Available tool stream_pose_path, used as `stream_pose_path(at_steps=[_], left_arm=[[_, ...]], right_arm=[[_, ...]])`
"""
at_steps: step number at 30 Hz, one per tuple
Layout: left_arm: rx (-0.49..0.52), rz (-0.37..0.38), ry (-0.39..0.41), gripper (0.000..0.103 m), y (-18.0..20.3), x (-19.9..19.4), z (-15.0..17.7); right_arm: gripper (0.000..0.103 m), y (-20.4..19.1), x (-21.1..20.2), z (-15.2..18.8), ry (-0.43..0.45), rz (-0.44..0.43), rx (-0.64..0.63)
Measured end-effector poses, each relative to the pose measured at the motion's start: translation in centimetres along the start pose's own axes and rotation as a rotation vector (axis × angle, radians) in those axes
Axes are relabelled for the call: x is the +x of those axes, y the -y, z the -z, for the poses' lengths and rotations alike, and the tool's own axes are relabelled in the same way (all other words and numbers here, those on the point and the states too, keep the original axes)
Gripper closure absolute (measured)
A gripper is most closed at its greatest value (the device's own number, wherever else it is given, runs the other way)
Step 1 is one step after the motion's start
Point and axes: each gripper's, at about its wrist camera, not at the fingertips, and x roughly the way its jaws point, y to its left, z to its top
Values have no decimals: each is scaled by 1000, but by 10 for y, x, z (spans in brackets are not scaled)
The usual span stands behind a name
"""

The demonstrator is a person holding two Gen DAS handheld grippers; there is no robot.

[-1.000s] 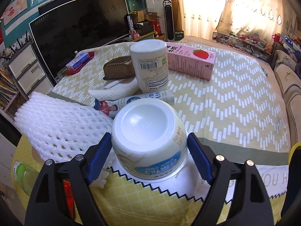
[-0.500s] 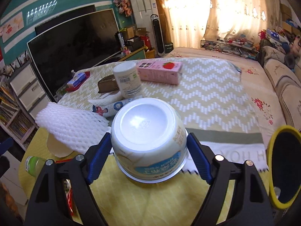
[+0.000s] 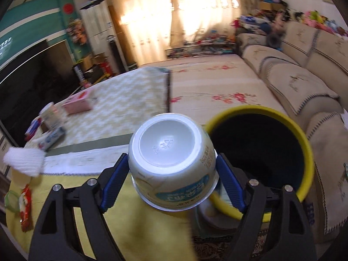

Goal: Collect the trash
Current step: 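Carry the white cup with the right gripper into the bin and release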

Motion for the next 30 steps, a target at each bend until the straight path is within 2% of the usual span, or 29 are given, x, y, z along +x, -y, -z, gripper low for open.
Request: stream_pose_path(at_steps=[3, 7, 12, 15, 21, 30], left_arm=[[7, 3, -8, 5, 3, 4, 1], [15, 11, -22, 5, 10, 9, 1], [28, 11, -28, 5, 15, 13, 0], [27, 8, -31, 5, 16, 14, 0], [22, 5, -38, 5, 14, 17, 2], [24, -43, -57, 5, -8, 14, 12]], right_arm=[[26, 36, 2, 1, 11, 87, 38], [26, 73, 11, 1, 12, 159, 72], [26, 99, 22, -2, 14, 199, 107], [22, 102, 20, -4, 27, 204, 118], [21, 68, -4, -4, 83, 137, 98], [20, -29, -36, 11, 191, -74, -30]])
